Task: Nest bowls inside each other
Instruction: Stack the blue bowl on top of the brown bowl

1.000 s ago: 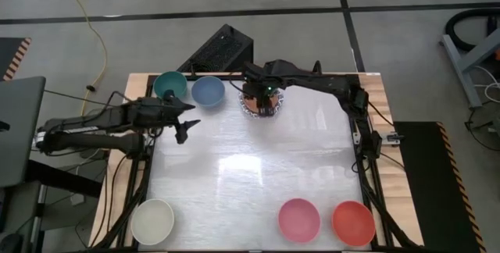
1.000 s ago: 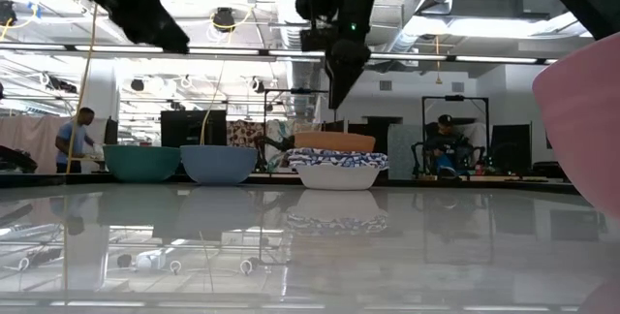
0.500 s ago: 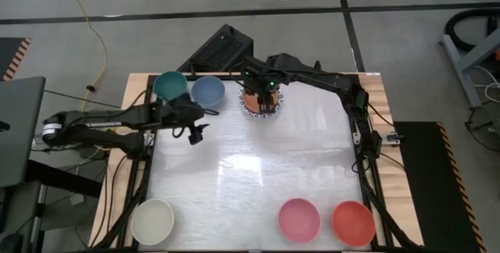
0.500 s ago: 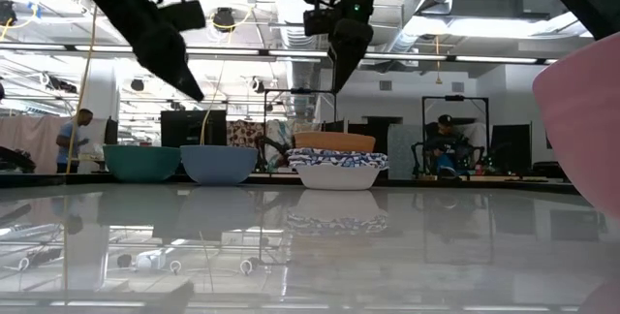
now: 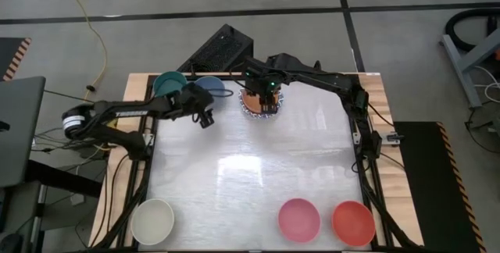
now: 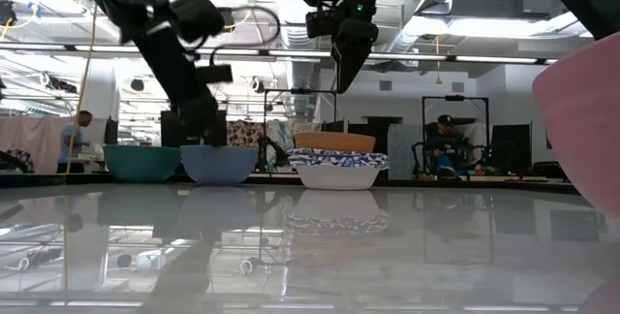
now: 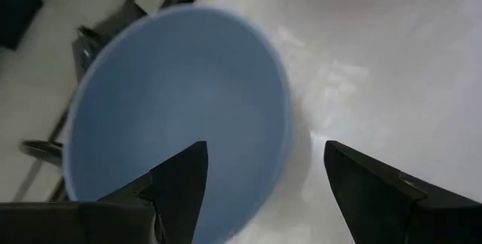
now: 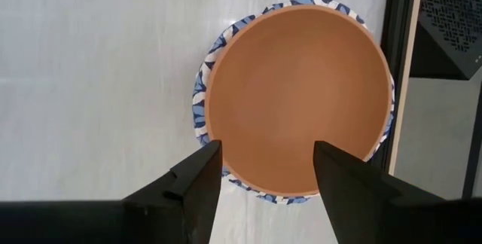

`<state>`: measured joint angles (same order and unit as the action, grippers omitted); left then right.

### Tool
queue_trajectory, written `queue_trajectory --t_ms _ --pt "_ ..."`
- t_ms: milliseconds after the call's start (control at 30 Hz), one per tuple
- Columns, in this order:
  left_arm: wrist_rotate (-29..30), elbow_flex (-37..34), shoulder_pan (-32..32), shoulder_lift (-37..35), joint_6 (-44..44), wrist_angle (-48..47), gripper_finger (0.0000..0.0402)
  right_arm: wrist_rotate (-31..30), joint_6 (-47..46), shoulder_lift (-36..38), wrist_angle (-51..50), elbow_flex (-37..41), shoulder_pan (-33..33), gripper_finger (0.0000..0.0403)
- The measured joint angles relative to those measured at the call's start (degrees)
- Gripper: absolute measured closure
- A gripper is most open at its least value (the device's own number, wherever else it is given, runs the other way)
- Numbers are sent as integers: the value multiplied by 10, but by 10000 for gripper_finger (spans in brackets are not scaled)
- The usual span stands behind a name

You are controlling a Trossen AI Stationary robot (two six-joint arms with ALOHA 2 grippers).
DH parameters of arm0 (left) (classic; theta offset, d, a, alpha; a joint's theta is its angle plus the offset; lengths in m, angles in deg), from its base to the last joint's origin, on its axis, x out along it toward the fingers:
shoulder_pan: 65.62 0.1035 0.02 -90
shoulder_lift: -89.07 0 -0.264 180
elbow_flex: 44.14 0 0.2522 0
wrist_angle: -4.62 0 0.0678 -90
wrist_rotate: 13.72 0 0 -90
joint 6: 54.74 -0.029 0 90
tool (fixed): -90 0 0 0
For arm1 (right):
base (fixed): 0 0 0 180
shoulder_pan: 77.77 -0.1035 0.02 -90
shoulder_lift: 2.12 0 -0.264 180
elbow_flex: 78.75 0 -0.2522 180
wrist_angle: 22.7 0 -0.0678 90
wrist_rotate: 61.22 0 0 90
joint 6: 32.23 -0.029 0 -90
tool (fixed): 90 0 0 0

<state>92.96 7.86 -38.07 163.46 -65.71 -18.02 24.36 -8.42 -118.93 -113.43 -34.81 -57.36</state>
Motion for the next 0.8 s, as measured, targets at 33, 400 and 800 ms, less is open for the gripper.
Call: queue_trajectory --t_ms 33,400,800 --pt "-4 0 8 10 0 6 146 0 0 0 -1 0 0 175" --pt "-14 0 41 104 -14 19 214 0 -4 0 -6 0 0 175" --pt "-34 0 1 72 0 18 398 0 -74 0 -9 0 18 175"
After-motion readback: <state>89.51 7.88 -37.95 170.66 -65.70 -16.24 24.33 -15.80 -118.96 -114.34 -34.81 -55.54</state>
